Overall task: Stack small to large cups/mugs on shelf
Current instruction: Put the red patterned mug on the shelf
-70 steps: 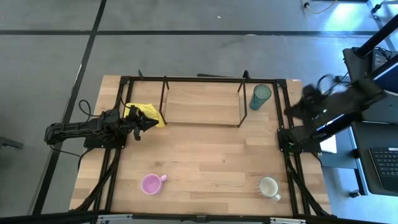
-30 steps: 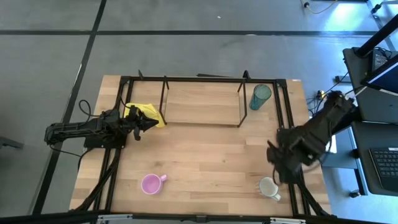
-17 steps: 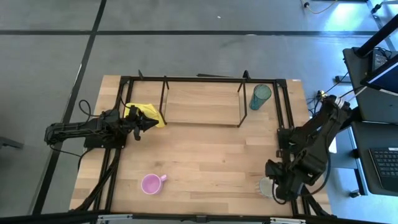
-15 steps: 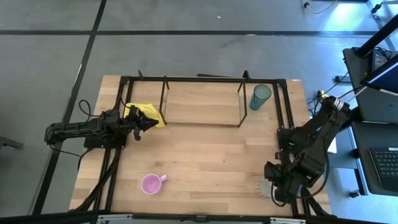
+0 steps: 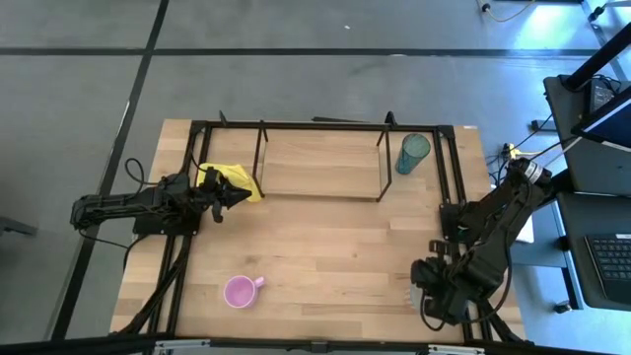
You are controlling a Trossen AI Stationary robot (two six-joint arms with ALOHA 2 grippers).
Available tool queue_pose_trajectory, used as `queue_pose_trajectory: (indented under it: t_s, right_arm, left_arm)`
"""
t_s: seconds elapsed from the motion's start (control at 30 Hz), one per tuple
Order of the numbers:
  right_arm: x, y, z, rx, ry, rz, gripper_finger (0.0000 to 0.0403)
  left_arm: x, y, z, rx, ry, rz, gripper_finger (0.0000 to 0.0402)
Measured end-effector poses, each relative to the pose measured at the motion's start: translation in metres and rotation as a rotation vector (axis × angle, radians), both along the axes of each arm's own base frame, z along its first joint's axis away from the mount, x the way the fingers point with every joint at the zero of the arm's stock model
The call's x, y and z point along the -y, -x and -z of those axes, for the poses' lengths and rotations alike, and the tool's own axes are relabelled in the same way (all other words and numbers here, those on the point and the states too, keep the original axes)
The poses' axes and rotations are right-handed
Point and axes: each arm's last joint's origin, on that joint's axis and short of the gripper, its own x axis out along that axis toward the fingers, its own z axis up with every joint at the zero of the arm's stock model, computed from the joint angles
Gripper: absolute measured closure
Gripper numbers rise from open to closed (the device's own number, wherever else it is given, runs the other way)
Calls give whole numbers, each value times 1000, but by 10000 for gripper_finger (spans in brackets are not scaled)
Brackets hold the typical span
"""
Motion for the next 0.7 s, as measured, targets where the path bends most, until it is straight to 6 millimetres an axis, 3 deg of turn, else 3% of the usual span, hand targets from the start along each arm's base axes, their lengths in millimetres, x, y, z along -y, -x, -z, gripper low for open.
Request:
queue_pose_trajectory:
  t_s: [0.17,0.27,0.7]
  right_arm:
    - [0,1,4,-41,16,43,195]
    - [-4,-1,10,-71,26,41,183]
    - [-13,-7,31,-143,97,35,210]
  left_arm:
    - [0,0,0,0,0,0,388]
    - [0,0,0,0,0,0,388]
    - [0,0,0,0,0,0,388]
